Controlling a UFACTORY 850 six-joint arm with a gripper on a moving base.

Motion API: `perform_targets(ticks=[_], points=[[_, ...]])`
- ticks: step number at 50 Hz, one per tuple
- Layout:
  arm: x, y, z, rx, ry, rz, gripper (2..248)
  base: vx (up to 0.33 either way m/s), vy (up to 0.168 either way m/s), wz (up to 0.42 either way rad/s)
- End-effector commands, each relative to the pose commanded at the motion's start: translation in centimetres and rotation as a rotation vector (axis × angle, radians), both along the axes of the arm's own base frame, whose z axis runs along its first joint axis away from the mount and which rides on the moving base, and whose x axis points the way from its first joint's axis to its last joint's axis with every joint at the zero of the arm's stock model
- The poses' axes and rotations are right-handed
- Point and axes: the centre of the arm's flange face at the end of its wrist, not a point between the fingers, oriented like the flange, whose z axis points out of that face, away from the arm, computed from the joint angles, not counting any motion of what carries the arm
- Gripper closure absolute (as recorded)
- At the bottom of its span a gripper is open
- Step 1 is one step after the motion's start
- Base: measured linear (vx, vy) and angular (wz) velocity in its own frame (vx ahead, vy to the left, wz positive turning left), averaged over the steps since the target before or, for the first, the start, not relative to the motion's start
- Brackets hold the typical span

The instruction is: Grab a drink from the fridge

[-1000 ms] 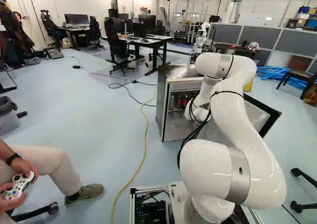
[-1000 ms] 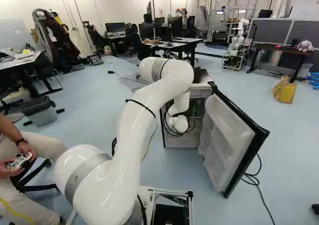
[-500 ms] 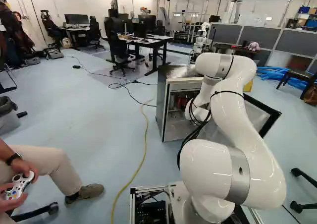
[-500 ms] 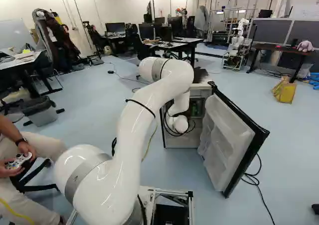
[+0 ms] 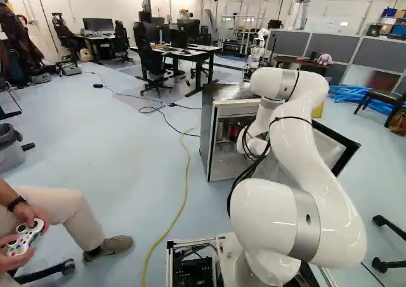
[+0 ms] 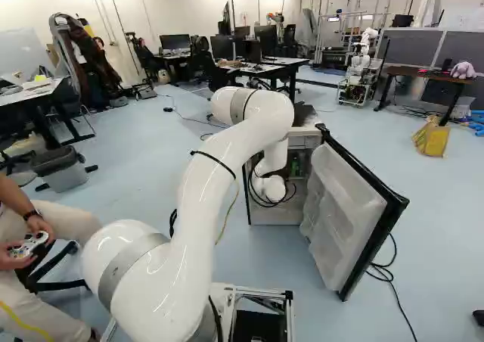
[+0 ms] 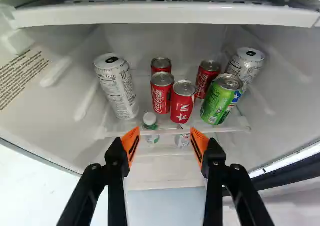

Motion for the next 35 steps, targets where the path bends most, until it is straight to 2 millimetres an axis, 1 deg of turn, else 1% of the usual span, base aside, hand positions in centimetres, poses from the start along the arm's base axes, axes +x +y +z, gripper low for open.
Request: perform_targets(ticks=[16, 35], points=[[0.2, -0.1, -0.1, -0.001, -0.001, -0.006, 96, 0.000, 0.000, 0.000], [1.3, -0.3, -0.5, -0.006, -0.006, -0.025, 96, 0.000, 0.000, 0.000]])
